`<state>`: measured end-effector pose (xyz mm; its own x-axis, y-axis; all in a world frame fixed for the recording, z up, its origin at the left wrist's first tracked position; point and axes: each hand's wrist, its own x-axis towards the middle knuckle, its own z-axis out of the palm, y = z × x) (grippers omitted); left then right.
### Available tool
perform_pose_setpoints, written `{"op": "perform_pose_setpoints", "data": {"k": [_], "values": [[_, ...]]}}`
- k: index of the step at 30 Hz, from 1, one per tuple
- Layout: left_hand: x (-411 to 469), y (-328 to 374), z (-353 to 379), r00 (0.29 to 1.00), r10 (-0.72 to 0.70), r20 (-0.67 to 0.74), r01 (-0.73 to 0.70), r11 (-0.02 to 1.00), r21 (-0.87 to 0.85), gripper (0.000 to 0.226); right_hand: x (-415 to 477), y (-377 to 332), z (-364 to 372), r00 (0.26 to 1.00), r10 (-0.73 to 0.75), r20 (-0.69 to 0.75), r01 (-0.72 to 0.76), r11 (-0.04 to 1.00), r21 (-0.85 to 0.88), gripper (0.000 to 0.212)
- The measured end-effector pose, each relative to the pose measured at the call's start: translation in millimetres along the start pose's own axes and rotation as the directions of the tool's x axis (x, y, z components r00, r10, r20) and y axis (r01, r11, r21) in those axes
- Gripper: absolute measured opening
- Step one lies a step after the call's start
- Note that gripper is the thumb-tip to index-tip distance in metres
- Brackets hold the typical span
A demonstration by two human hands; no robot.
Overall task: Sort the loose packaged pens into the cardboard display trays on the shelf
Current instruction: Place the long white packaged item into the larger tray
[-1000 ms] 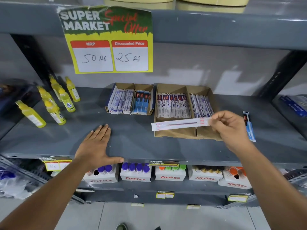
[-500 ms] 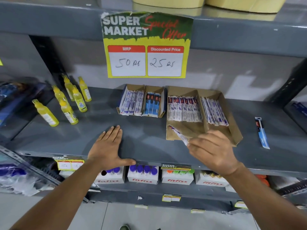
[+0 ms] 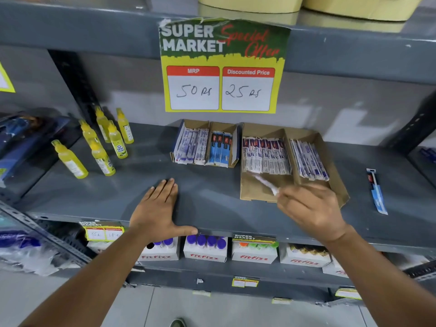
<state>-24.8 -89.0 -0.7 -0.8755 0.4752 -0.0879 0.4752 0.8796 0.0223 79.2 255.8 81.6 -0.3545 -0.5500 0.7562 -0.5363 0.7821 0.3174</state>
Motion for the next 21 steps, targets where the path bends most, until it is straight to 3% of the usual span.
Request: {"op": "perform_pose_setpoints", "data": {"k": [7,12,17,19,21], "values": [[1.0,0.5,0.4,1.000,-0.005,0.007,0.005,1.000,0.024,0.141,12.4,19.2,5.3,0.995,0.016,-0.098,-0.020,0.999,-0.046,0.015],[0.2,0.3,-0.2,1.000,-0.006,0.001,0.005,1.000,0.024,0.140,8.2,22.2,20.0,0.994,0.086,-0.068,-0.092,0.992,-0.087,0.015],[1.1,0.2,-0.9,0.999,-0.012,0.035,0.011,0.999,0.043,0.141,-4.8,32.9,53.1,0.952,0.275,0.136,-0.250,0.951,-0.180,0.022],[1.3,0.2,-1.3,0.999,-0.015,0.039,0.013,0.999,0.043,0.141,1.0,32.5,66.8,0.893,0.368,0.258,-0.304,0.918,-0.255,0.020],[1.1,0.1,-1.8,0.999,-0.015,0.039,0.014,0.999,0.038,0.141,8.0,31.2,80.4,0.786,0.471,0.400,-0.364,0.877,-0.315,0.017]]}}
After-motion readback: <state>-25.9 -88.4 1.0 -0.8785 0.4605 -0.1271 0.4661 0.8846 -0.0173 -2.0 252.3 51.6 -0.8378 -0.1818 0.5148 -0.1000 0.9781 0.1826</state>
